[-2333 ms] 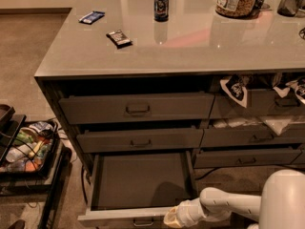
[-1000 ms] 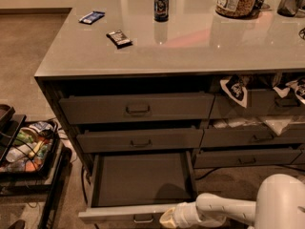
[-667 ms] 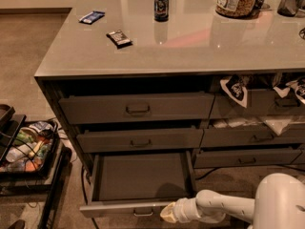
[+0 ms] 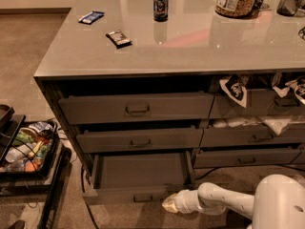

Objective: Close bottom drawer

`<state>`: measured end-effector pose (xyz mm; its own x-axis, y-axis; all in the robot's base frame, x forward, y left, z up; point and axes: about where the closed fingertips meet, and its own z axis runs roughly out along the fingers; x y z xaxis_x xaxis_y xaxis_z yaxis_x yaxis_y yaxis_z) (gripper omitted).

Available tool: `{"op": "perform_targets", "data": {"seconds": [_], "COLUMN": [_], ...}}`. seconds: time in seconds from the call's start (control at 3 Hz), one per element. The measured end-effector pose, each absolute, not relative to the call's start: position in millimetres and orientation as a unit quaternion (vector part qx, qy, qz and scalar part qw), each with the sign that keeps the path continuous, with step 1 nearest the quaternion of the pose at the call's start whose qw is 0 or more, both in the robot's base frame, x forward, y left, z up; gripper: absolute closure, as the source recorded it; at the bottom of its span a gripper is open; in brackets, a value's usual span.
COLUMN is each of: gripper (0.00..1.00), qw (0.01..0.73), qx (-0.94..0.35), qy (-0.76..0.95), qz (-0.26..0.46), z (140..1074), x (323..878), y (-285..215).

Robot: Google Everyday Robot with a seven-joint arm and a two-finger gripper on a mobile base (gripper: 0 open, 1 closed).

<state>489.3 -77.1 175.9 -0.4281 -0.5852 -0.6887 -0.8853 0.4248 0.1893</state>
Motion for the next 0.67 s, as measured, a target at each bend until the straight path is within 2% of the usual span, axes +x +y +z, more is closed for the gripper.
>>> {"op": "perform_targets", "data": {"seconds": [0.67], "gripper": [1.0], "qw": [0.279], "qx": [-0.454], "qy": [0.797], "qz": [0.283], "z": [171.0], "x": [492.9], "y": [-72.4]}}
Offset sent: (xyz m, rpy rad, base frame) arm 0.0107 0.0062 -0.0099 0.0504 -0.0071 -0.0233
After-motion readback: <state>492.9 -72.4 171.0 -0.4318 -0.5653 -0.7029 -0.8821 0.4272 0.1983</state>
